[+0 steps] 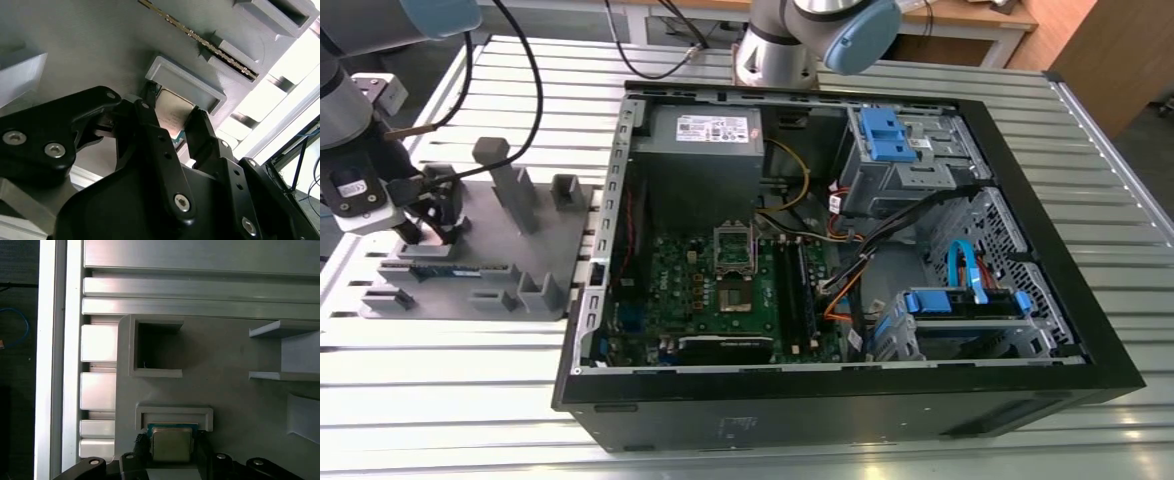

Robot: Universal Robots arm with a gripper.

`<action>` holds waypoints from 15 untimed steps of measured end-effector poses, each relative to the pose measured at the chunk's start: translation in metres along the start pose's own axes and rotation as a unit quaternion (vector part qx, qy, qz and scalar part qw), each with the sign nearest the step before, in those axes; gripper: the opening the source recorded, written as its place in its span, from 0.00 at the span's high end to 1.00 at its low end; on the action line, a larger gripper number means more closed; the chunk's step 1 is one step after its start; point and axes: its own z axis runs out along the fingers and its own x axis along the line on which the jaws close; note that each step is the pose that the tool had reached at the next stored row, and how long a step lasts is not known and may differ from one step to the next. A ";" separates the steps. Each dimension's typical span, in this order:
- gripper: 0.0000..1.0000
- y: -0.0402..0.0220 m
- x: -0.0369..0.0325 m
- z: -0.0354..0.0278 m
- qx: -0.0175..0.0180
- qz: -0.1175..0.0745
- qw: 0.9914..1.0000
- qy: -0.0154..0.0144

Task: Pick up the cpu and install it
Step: 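Pick up the cpu and move it towards the insertion slot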

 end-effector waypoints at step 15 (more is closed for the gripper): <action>0.53 0.0001 -0.0002 -0.0054 0.000 0.000 1.000 0.000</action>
